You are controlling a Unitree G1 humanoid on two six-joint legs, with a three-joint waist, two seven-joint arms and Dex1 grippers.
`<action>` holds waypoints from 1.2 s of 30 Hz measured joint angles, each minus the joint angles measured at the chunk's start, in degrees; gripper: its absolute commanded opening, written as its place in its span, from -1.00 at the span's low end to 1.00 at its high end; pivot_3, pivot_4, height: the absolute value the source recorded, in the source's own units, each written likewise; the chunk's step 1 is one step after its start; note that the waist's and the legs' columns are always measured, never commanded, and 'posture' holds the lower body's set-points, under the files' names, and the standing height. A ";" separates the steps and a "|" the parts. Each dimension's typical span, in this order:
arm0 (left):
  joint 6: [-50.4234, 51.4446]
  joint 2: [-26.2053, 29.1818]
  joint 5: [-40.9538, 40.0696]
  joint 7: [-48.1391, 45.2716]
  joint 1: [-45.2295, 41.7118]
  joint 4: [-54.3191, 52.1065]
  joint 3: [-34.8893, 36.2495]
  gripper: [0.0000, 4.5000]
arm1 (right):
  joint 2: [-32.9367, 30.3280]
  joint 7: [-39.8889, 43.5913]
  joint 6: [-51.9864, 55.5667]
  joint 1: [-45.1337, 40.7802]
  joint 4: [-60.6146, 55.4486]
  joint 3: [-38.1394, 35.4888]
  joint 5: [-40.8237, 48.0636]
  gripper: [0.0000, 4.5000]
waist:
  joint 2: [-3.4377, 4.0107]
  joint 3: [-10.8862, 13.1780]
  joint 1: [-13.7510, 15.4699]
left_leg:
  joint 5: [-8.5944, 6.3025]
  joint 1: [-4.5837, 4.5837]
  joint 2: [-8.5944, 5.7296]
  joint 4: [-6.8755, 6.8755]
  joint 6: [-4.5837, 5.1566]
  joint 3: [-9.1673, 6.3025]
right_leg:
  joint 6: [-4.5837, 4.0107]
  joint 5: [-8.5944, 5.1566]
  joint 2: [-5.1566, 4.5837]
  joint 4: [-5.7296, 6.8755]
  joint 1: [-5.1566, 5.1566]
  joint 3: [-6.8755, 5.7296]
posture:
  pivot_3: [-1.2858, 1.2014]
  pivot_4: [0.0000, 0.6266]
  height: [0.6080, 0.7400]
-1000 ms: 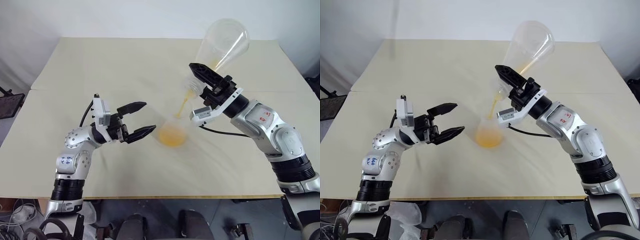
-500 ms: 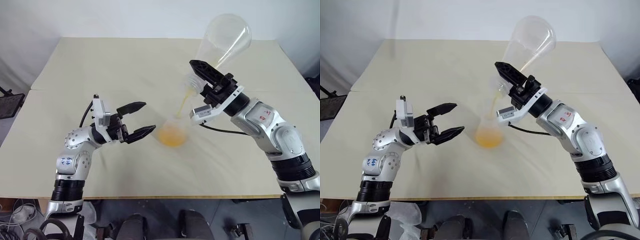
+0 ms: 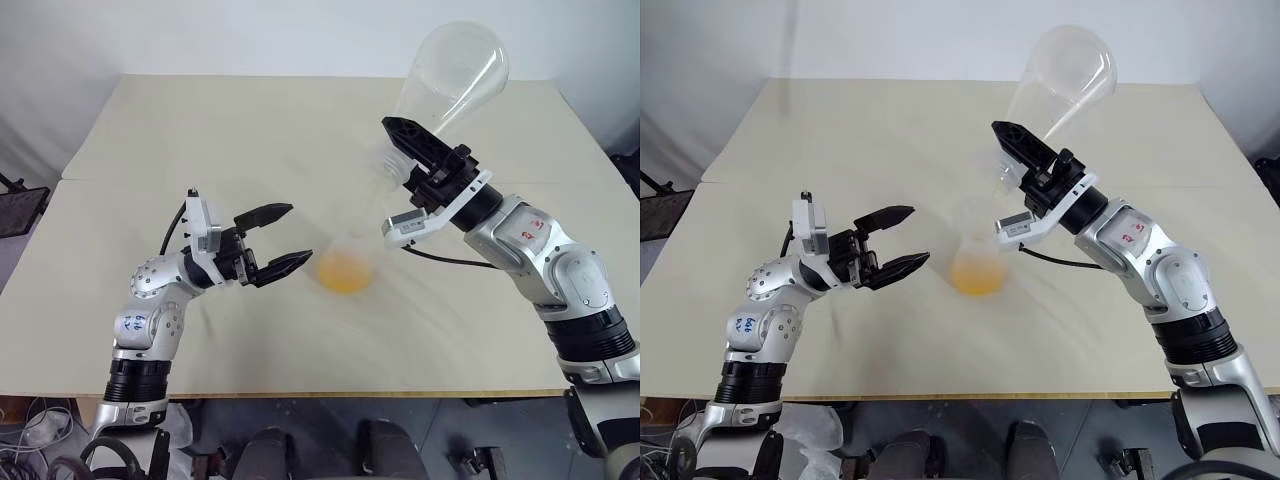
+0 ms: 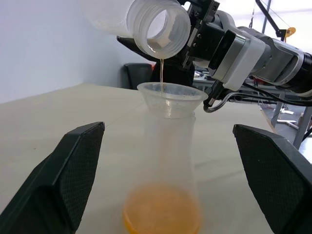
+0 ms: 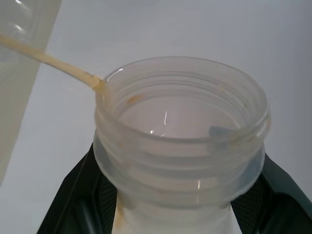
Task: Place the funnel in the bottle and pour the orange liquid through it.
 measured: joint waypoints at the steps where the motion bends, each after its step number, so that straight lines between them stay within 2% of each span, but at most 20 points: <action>1: -0.02 -0.05 0.01 0.01 0.00 0.01 0.00 1.00 | 0.00 -0.01 0.00 -0.02 0.00 0.00 0.00 0.13 | 0.00 0.00 -0.01 | 0.00 0.00 0.00 0.00 0.00 0.00 | 0.00 0.00 0.00 0.00 0.00 0.00 | 0.03 -0.52 1.00; 11: -0.02 -0.12 0.11 0.17 0.35 0.00 0.01 1.00 | 0.31 0.08 0.00 -0.12 -0.02 0.00 0.61 0.13 | 0.00 0.00 -0.02 | 0.00 0.00 0.00 0.00 0.00 0.00 | 0.00 0.00 0.00 0.00 0.00 0.00 | 0.03 -0.52 1.00; 21: 0.14 0.03 0.11 0.41 0.57 -0.02 0.02 1.00 | 3.75 6.11 2.37 1.74 -1.47 -1.02 12.04 0.13 | 0.00 0.00 -0.03 | 0.00 0.00 0.01 0.00 0.00 -0.01 | 0.00 0.00 0.00 0.00 0.00 -0.01 | 0.03 -0.52 1.00; 25: 0.39 0.51 0.09 -0.02 0.56 -0.03 0.11 1.00 | 6.12 13.43 9.50 2.36 -4.44 -5.63 24.29 0.13 | 0.00 0.00 0.11 | 0.00 0.00 -0.02 0.01 0.00 -0.04 | 0.00 0.00 -0.01 0.01 0.01 -0.01 | 0.03 -0.52 1.00; 28: 0.55 0.89 0.09 -0.18 0.54 -0.04 0.11 1.00 | 10.31 23.21 26.15 3.55 -10.84 -13.94 46.69 0.13 | 0.00 0.00 0.24 | 0.00 0.00 -0.01 0.01 0.00 -0.15 | 0.00 0.00 0.01 0.07 0.05 -0.08 | 0.03 -0.52 1.00; 30: 0.64 1.21 0.08 -0.33 0.55 0.00 0.12 1.00 | 10.45 27.77 38.26 5.32 -13.71 -21.06 60.19 0.13 | 0.00 0.00 0.47 | 0.00 -0.01 -0.06 0.04 0.01 -0.20 | -0.01 0.01 0.00 0.10 0.14 -0.09 | 0.03 -0.52 1.00; 32: 0.65 1.47 0.08 -0.59 0.55 0.00 0.19 1.00 | 8.51 29.95 46.51 8.22 -14.05 -26.55 67.01 0.13 | 0.00 0.00 0.77 | 0.00 -0.02 -0.09 0.03 0.01 -0.16 | -0.01 0.01 -0.01 0.08 0.15 -0.07 | 0.03 -0.52 1.00; 36: 0.81 1.46 0.06 -0.71 0.39 0.03 0.05 1.00 | 6.14 29.03 52.28 11.59 -10.56 -32.84 69.83 0.13 | 0.00 0.00 0.86 | 0.00 0.01 -0.07 -0.01 0.00 -0.01 | -0.01 0.00 0.01 0.03 0.10 -0.04 | 0.03 -0.52 1.00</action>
